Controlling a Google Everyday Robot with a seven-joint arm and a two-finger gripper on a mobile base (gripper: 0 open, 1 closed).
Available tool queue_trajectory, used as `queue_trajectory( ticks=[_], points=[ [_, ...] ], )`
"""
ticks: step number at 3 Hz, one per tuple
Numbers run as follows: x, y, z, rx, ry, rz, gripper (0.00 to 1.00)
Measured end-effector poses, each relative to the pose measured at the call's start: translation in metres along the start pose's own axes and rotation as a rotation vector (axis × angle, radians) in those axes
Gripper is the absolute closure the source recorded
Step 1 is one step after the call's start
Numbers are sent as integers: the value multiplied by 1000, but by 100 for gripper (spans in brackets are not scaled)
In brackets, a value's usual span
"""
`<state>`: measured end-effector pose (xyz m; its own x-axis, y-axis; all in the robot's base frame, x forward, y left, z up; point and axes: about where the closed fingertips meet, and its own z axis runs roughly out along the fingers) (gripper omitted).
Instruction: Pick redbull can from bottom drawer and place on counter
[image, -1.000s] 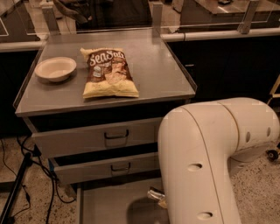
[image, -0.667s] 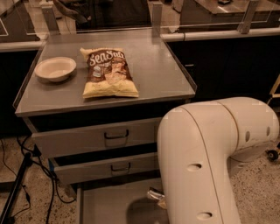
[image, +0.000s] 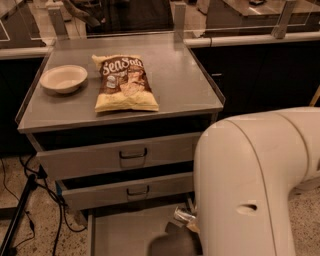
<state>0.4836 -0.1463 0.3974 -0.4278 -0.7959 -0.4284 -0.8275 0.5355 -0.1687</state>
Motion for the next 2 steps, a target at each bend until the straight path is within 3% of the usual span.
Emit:
queue_trajectory(
  ticks=[2],
  points=[
    [-18,-35,-75,131,-39,-21,100]
  ],
)
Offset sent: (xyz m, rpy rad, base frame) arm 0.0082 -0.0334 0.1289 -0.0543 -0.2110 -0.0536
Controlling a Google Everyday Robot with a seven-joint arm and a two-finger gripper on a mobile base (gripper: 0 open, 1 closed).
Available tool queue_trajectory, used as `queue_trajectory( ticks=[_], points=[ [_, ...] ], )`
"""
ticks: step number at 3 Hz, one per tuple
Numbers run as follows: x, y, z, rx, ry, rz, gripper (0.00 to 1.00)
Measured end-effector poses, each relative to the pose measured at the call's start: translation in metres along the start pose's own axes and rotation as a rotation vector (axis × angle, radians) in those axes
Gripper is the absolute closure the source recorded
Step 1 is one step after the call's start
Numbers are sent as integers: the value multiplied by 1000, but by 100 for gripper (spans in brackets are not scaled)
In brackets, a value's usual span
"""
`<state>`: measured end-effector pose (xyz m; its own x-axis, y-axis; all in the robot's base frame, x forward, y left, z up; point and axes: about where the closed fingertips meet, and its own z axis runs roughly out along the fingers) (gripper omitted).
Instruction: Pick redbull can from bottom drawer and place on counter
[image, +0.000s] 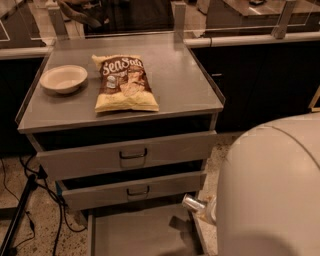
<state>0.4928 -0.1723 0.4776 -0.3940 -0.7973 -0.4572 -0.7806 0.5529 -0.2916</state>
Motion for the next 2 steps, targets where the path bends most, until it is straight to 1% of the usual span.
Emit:
queue_trajectory(
  ticks=[2],
  points=[
    [-10,-12,-10,19,-9,-5,100]
  ],
)
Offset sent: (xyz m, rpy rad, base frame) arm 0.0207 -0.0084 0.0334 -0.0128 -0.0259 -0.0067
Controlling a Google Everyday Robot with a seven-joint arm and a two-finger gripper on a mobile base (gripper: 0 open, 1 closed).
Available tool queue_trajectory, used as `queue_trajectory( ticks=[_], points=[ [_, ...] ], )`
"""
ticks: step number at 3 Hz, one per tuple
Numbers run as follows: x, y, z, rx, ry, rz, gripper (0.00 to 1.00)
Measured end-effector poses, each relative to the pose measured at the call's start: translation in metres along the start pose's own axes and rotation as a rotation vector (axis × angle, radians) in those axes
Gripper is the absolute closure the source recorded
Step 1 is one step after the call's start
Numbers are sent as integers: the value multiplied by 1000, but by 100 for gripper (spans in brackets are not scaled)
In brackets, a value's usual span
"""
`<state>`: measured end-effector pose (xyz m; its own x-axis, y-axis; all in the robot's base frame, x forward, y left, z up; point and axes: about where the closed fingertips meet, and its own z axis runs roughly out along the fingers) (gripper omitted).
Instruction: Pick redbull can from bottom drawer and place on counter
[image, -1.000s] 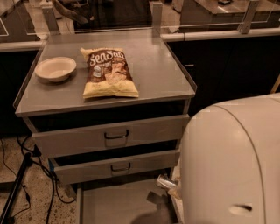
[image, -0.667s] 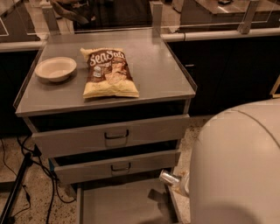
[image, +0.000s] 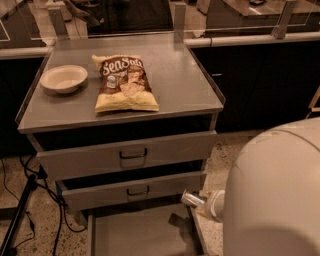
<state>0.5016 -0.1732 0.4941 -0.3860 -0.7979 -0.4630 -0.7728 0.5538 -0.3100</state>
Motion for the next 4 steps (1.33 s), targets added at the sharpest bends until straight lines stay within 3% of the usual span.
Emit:
queue_trajectory(
  ticks=[3,4],
  points=[
    [-54,-61,-75,121,-47,-63,100],
    [-57,-63,-81,129,-53,-64,100]
  ],
)
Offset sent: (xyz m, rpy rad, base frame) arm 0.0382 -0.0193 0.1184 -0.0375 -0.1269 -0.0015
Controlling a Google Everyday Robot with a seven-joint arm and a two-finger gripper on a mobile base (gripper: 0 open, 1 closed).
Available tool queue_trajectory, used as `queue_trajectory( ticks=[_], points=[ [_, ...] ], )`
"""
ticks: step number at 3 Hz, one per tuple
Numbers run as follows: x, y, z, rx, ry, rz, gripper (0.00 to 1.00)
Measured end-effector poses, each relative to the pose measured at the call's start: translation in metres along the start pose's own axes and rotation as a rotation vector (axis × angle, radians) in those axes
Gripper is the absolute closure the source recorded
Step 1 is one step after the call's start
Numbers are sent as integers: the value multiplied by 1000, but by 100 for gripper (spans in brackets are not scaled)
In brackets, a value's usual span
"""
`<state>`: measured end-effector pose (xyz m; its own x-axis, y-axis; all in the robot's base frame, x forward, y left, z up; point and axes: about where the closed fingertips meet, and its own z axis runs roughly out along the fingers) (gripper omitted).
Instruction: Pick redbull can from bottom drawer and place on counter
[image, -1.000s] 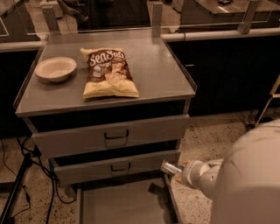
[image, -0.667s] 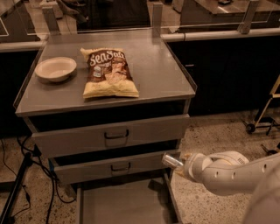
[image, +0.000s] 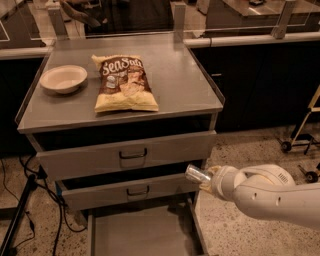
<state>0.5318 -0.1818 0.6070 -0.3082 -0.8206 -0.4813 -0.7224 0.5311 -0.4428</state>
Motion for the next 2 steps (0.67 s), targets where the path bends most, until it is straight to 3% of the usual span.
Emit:
queue_trajectory(
  ticks=[2],
  points=[
    [-17,11,-12,-17,-18,-45,100]
  ],
)
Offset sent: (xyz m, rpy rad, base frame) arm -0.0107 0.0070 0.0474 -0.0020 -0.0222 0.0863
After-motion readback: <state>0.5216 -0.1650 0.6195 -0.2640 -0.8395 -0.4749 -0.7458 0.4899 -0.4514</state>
